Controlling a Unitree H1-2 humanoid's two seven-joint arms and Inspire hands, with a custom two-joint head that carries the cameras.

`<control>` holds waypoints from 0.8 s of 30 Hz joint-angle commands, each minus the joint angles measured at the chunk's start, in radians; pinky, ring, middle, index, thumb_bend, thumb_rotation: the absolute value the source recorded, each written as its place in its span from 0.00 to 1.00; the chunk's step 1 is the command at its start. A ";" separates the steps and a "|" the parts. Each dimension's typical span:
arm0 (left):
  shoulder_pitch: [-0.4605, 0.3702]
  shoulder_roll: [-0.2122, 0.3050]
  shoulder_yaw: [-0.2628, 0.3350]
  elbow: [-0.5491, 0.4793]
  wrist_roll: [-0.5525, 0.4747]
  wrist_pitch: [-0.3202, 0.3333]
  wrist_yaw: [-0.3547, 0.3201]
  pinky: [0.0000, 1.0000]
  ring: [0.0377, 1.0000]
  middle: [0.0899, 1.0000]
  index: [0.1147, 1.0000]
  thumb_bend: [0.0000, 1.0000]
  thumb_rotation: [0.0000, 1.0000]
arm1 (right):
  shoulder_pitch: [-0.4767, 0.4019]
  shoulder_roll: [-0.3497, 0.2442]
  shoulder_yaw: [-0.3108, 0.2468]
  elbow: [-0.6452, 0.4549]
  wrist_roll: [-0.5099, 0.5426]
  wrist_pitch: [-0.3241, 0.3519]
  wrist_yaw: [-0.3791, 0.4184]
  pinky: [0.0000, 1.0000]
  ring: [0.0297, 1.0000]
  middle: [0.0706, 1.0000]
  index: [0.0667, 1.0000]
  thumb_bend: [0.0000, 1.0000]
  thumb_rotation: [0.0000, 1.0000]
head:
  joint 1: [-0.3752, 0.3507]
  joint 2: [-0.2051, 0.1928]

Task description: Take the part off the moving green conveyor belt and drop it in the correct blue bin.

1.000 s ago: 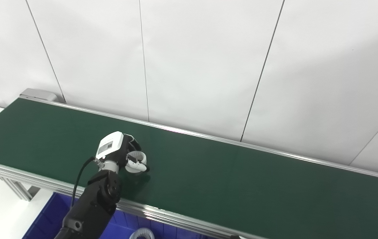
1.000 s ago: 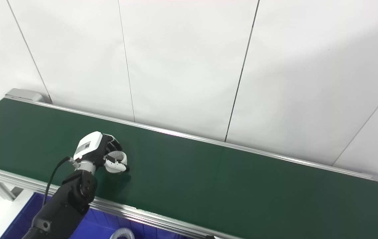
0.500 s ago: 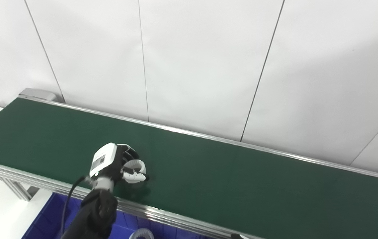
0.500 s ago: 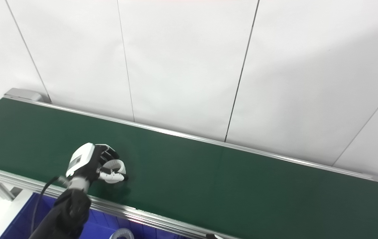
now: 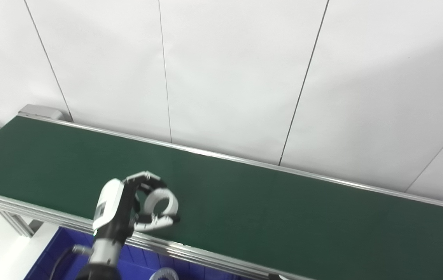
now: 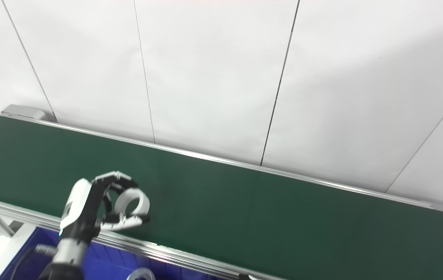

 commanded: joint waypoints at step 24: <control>0.047 0.179 -0.146 0.058 -0.012 -0.189 -0.312 0.39 0.40 0.43 0.45 0.50 0.00 | 0.008 0.028 -0.007 -0.143 -0.007 0.102 0.043 0.78 0.85 0.87 0.87 0.91 0.24 | -0.059 0.238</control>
